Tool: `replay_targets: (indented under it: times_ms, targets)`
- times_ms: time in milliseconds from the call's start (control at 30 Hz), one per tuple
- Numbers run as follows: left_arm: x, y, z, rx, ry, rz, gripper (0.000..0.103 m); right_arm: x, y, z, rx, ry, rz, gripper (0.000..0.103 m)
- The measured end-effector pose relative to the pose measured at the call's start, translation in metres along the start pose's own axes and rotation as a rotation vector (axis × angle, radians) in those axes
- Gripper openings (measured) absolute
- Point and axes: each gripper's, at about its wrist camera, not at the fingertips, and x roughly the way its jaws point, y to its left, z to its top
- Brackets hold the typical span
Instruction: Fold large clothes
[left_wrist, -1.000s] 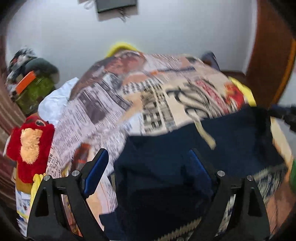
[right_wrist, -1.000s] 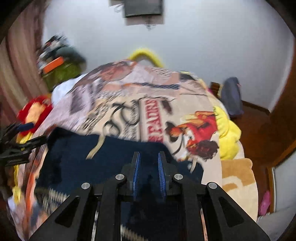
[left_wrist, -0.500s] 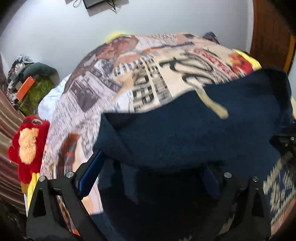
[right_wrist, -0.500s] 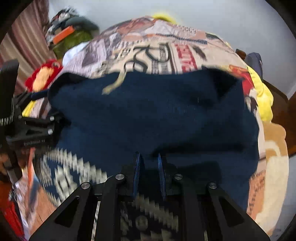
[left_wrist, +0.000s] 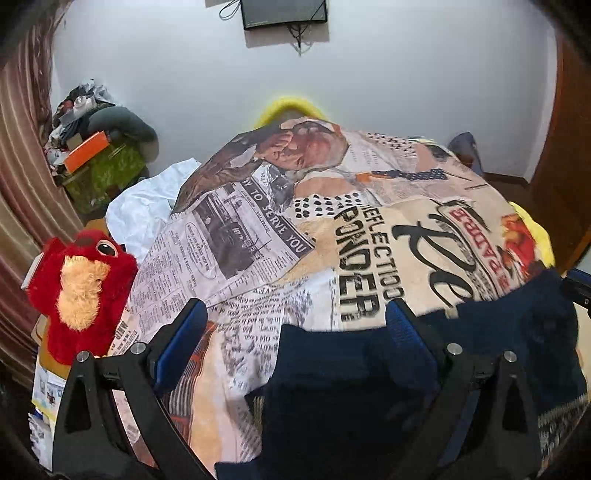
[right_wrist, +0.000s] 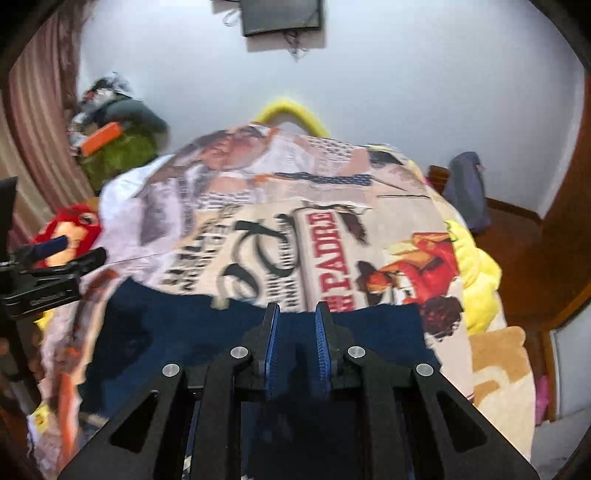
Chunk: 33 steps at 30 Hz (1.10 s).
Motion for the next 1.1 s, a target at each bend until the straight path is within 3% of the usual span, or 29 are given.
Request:
replay_targets:
  times_ms: [233,400,600,833,1100]
  targets:
    - [-0.036,-0.022,-0.051,0.121,0.053,-0.134,0.098,-0.027,0.056,-0.043,-0.159,0.057,0.118,0.015]
    - [-0.043,-0.041,-0.101,0.179,0.120,-0.222,0.098,-0.014,0.091,-0.080,-0.221,0.158,0.201,0.015]
    - [-0.011,-0.046,-0.148,0.141,0.238,-0.218,0.099,0.020,0.093,-0.115,-0.266,0.217,0.156,0.014]
    - [-0.011,-0.030,-0.165,0.059,0.220,-0.222,0.103,0.009,0.094,-0.135,-0.394,0.142,0.009,0.015]
    - [-0.018,0.002,-0.181,0.008,0.236,-0.139,0.103,-0.002,0.049,-0.143,-0.322,0.154,-0.055,0.015]
